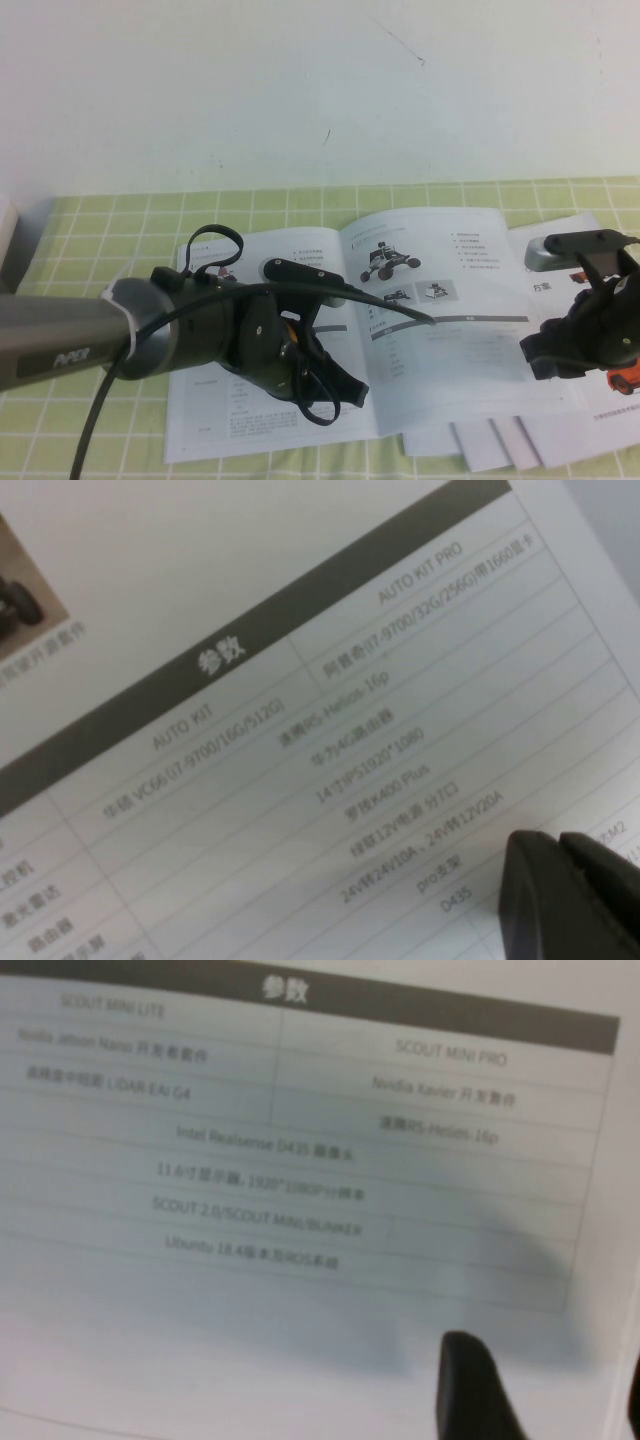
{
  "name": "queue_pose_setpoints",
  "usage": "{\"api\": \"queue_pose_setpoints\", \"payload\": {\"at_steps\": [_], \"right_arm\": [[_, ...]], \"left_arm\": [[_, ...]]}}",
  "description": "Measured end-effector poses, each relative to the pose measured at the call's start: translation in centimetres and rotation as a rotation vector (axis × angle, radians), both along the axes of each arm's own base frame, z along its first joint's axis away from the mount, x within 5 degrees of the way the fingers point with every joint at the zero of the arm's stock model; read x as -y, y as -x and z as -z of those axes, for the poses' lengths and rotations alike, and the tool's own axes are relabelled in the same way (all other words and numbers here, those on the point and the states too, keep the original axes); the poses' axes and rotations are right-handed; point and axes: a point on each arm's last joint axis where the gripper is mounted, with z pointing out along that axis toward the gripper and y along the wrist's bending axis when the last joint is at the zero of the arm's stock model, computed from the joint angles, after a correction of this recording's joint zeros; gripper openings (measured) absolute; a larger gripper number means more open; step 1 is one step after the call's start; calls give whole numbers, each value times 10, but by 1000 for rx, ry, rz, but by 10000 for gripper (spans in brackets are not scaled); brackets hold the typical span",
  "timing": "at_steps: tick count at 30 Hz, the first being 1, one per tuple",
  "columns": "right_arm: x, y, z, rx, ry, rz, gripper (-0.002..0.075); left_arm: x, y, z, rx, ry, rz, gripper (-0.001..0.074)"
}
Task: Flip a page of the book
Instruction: Open the closed book
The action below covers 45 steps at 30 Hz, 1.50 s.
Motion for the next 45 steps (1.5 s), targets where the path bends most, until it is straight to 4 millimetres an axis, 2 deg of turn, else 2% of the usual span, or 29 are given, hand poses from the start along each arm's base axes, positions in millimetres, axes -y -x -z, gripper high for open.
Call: {"api": "queue_pose_setpoints", "payload": {"at_steps": [5,11,27,38,45], "right_arm": [[0,0,2,-4,0,2,324],[0,-1,13,-40,4,10,324],[-3,-4,15,-65,-73,97,324],[-18,-8,15,-46,-250,78,324],[-22,-8,15,-41,-304,73,324]], "left_arm": [[0,0,0,0,0,0,-1],[0,0,0,0,0,0,-1],[0,0,0,-2,-1,0,-2],[0,0,1,-3,-2,0,-2],[0,0,1,-1,-3,5,-2]]}}
